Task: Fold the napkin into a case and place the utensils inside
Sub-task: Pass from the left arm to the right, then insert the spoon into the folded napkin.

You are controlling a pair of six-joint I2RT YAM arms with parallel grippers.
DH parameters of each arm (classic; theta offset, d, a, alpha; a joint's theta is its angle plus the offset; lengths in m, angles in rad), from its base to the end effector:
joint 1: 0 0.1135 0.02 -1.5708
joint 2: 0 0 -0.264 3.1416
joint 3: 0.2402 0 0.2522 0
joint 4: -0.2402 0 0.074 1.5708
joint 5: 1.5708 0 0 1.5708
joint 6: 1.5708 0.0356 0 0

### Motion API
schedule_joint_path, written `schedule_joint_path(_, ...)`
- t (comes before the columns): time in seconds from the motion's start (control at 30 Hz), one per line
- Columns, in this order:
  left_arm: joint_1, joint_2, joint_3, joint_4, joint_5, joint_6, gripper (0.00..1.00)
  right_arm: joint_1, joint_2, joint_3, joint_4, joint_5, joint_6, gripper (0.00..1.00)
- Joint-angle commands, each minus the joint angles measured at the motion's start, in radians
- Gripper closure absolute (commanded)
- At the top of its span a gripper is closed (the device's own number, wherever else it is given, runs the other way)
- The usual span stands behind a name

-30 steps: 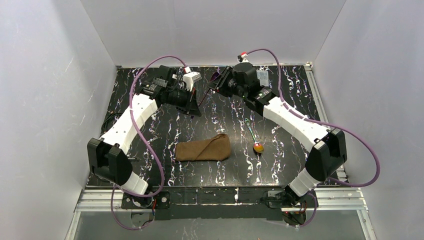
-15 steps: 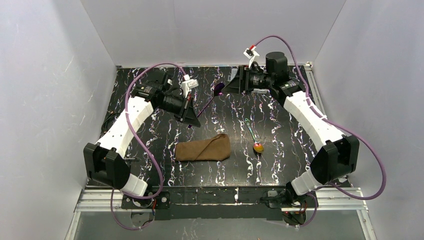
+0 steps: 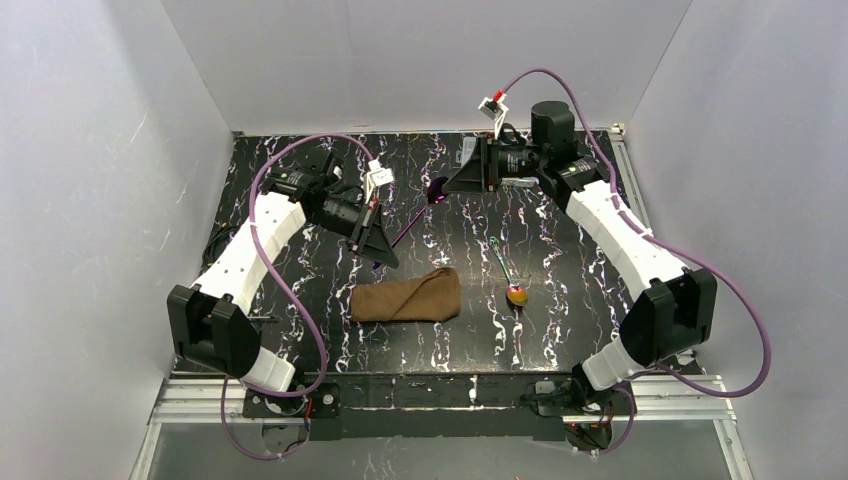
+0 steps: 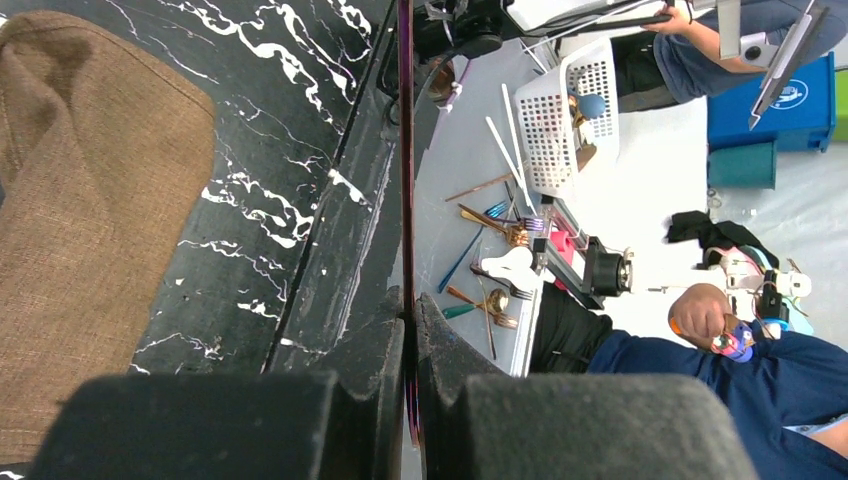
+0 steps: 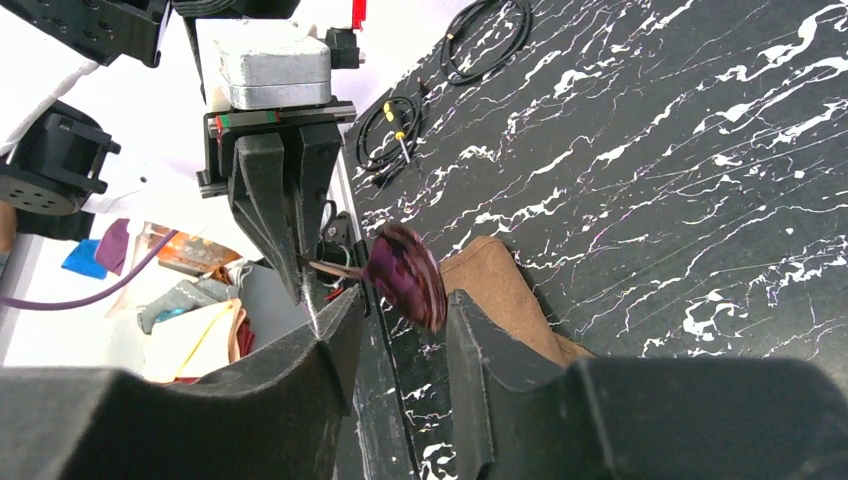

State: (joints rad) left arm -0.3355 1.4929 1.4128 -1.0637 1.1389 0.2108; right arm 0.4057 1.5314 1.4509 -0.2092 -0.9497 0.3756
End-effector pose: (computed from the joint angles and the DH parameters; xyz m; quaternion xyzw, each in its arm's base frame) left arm 0.2587 -0.1244 0.3360 0.3320 0.7617 -0.5370 0.1453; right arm 0.3096 0.1645 0.3903 -0.2839 0.7089 0.5413 0.3519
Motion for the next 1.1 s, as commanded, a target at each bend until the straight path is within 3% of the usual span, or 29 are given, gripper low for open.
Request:
schedule_joint_path(0.0, 0.003, -0.009, 0.008, -0.077, 0.071, 0.056, 1.0, 0.001, 0.015, 0.018, 0.041, -0.029, 0.004, 0.51)
schedule_joint_path(0.1, 0.003, -0.012, 0.007, -0.099, 0.076, 0.071, 1.0, 0.002, 0.028, 0.034, -0.01, -0.005, -0.026, 0.47)
schedule_joint_path(0.2, 0.006, -0.017, 0.007, -0.105, 0.07, 0.077, 1.0, 0.002, 0.031, 0.043, -0.023, -0.003, -0.033, 0.52)
schedule_joint_path(0.4, 0.009, -0.006, 0.003, -0.105, 0.067, 0.078, 1.0, 0.001, -0.01, -0.007, 0.076, -0.017, 0.03, 0.99)
schedule_joint_path(0.43, 0.009, -0.003, 0.004, -0.105, 0.047, 0.075, 1.0, 0.002, -0.021, -0.021, 0.098, -0.008, 0.046, 0.99)
schedule_joint_path(0.5, 0.009, -0.009, 0.006, -0.115, -0.024, 0.094, 0.7, 0.001, -0.044, -0.062, 0.112, 0.047, 0.073, 0.99)
schedule_joint_path(0.57, 0.009, -0.023, -0.002, -0.124, -0.107, 0.15, 0.58, 0.0, -0.05, -0.063, -0.018, 0.153, 0.038, 0.99)
schedule_joint_path(0.7, 0.032, -0.023, -0.034, -0.137, -0.283, 0.284, 0.57, 0.0, -0.065, -0.117, -0.255, 0.364, 0.004, 0.99)
schedule_joint_path(0.87, 0.069, 0.026, -0.076, -0.1, -0.47, 0.407, 0.6, -0.001, -0.193, -0.281, -0.274, 0.513, 0.082, 0.99)
schedule_joint_path(1.07, 0.082, 0.1, -0.141, 0.019, -0.584, 0.386, 0.63, 0.001, -0.289, -0.426, -0.264, 0.614, 0.173, 0.99)
